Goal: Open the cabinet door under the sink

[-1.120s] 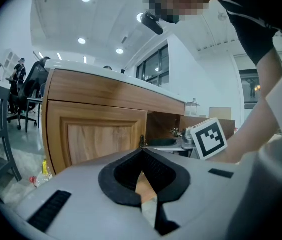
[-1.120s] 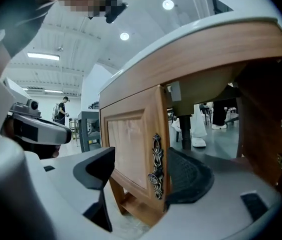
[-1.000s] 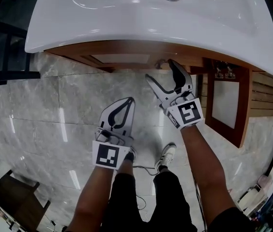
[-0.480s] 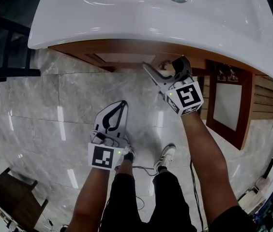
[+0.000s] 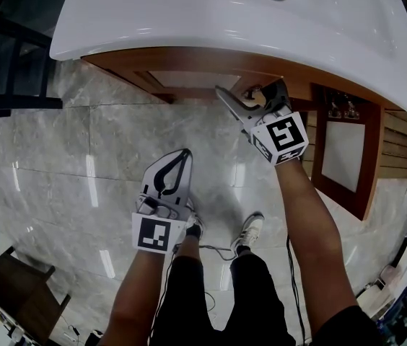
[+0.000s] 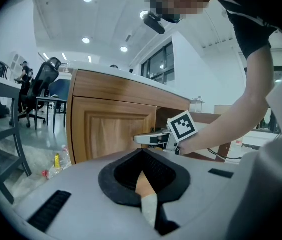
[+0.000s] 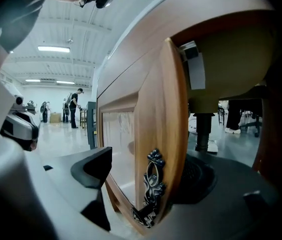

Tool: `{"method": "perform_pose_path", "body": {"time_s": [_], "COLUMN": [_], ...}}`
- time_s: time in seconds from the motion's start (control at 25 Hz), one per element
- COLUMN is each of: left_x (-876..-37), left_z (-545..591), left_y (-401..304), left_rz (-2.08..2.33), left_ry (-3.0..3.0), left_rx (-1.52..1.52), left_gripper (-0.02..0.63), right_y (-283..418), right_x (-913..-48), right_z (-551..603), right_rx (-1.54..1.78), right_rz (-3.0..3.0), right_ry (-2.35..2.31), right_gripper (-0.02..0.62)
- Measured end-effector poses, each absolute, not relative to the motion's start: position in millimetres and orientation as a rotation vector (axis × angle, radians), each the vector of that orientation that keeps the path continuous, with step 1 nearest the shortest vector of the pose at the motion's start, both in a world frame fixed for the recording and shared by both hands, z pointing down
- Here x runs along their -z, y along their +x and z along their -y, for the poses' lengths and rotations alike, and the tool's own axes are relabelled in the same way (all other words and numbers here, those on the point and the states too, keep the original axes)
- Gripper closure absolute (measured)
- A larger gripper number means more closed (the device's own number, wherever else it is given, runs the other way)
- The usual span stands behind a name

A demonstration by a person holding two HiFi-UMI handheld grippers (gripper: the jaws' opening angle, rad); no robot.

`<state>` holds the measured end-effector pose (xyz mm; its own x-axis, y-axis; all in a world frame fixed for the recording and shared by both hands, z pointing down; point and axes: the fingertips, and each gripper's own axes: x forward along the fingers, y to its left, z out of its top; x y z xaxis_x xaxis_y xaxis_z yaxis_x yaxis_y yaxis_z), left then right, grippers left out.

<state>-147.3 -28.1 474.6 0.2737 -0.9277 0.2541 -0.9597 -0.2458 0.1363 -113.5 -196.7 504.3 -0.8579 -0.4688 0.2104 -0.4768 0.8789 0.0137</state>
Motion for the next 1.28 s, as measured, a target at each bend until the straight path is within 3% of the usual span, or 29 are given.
{"method": "perform_pose_path", "body": {"time_s": [1.28], "left_x": [-469.7], "left_z": [-20.3], "left_y": [-150.4], "left_rz": [1.788], "left_ry": [2.249], "left_rx": [-0.164], "left_gripper": [0.583], "right_y": [-101.7], "right_x": [-504.1], "right_z": [107.8], "right_rx": [-0.105], "right_rz": [2.815], "right_ry": [0.666], "right_gripper": [0.241]}}
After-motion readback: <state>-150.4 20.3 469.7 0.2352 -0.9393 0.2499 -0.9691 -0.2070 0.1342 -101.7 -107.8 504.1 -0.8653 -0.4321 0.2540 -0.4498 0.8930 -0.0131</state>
